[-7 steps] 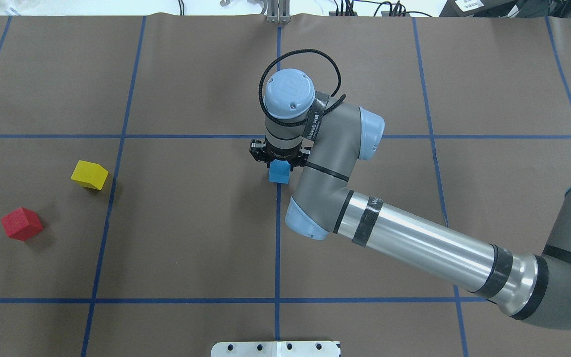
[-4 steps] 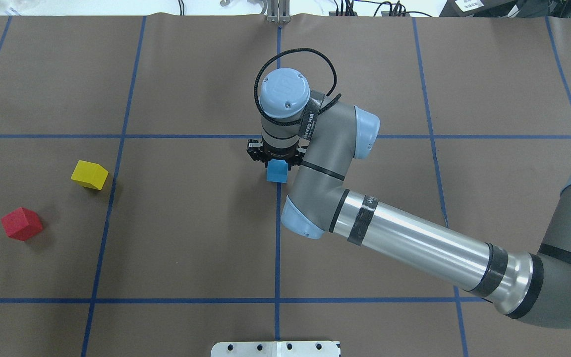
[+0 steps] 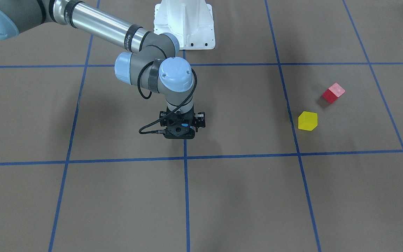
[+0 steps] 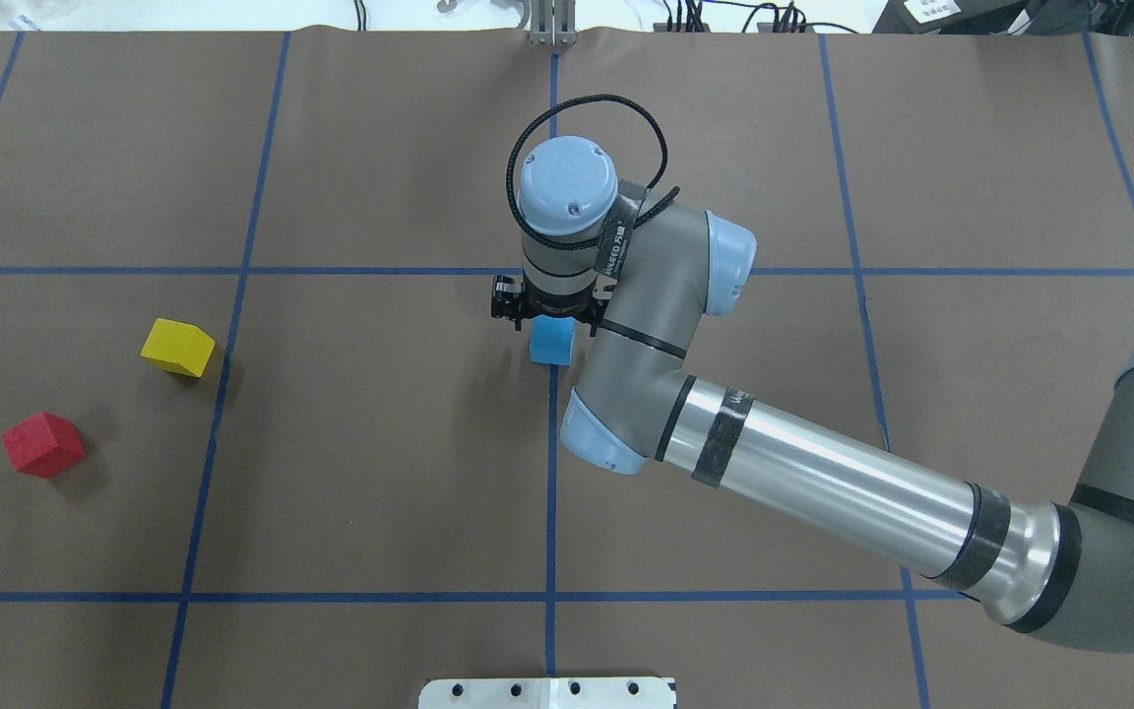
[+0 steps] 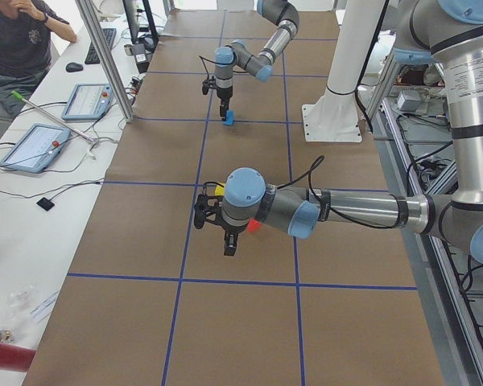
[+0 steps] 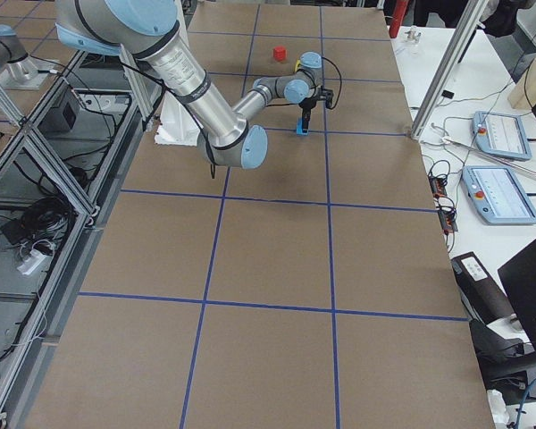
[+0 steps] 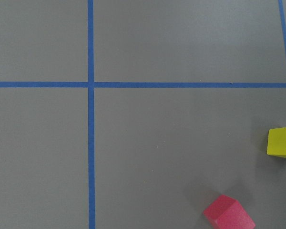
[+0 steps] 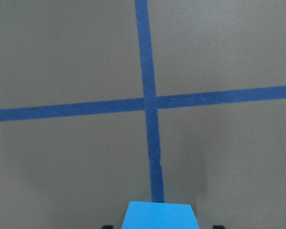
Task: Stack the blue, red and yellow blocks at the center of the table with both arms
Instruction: 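Open and raise the right gripper away while the left gripper reaches to the red cube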
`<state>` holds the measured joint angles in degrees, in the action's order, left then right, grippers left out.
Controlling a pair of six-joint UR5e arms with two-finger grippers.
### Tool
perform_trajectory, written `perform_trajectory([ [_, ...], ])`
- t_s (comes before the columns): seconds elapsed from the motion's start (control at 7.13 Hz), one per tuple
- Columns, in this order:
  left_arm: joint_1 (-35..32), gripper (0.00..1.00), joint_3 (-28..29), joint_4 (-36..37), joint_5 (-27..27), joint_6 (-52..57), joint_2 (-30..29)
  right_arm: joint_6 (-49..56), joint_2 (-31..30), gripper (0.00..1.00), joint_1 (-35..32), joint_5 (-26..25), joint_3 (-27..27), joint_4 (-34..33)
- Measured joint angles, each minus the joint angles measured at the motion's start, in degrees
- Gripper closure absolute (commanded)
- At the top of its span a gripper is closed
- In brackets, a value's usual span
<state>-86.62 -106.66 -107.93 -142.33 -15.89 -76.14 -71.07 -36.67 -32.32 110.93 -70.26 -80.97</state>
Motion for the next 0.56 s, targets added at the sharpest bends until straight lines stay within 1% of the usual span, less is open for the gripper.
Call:
perform_trajectory([
  [0.28, 0.77, 0.01, 0.14, 0.09, 0.48, -2.06, -1.25, 1.22, -0.29, 0.0, -1.12, 1.1, -1.53, -0.72],
  [0.42, 2.83, 0.01, 0.1, -0.42, 1.25, -5.38, -3.58, 1.44, -1.94, 0.0, -2.52, 2.21, -5.05, -2.28],
  [0.56, 6.7, 0.01, -0.04, -1.36, 4.1, -8.68, -5.69, 1.68, -6.39, 0.0, -4.55, 3.99, -11.51, -3.99],
])
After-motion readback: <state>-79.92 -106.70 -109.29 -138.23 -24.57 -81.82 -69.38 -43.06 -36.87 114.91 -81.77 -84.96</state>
